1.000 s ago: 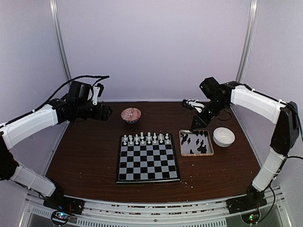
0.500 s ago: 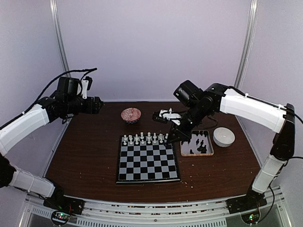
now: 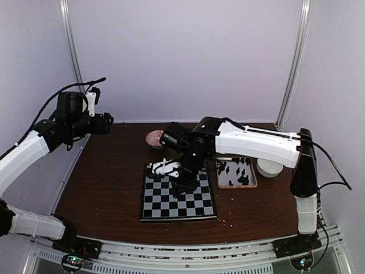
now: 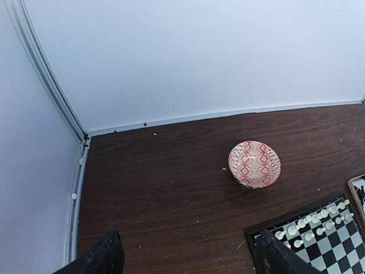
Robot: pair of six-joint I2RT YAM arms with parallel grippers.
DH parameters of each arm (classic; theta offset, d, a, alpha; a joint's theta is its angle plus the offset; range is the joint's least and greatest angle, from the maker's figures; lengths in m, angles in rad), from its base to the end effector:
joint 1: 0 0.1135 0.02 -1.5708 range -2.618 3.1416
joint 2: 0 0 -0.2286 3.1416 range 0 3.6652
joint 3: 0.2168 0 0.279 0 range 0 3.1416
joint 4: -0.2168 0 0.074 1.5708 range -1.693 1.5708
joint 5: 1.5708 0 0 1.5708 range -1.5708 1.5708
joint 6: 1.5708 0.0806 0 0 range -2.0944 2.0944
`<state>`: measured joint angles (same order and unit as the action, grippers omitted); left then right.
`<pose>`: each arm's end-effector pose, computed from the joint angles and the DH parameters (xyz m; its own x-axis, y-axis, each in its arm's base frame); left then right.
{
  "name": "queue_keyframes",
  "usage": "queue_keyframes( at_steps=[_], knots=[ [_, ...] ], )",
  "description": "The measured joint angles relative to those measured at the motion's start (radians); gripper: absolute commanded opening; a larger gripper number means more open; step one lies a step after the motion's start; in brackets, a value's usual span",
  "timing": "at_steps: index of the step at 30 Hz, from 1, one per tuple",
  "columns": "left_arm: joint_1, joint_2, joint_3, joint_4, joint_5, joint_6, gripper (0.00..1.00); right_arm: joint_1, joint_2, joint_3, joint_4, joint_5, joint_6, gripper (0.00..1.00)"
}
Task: Set up the chess pieces on the board
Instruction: Place the queen at d8.
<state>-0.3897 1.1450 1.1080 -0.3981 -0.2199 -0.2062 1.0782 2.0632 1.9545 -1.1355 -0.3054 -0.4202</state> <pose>0.3198 -0.1123 0.3072 -0.4201 -0.0435 -0.9064 0.1040 0.9900 -0.0957 0.1933 0.4113 0.2021 -0.0475 -0.9113 -0.4091 -0.9916 -0.0062 0.1291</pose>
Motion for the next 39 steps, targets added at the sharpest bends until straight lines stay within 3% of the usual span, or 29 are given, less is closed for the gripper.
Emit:
queue_keyframes(
  at_steps=[23, 39],
  knots=[
    [0.01, -0.009, 0.0, -0.027, -0.026, 0.022, 0.81, 0.071, 0.18, 0.036, -0.095, 0.078, 0.0, 0.06],
    [0.011, -0.005, 0.0, -0.032, -0.022, 0.022, 0.81, 0.071, 0.203, 0.036, -0.1, 0.102, 0.001, 0.08]
  ],
)
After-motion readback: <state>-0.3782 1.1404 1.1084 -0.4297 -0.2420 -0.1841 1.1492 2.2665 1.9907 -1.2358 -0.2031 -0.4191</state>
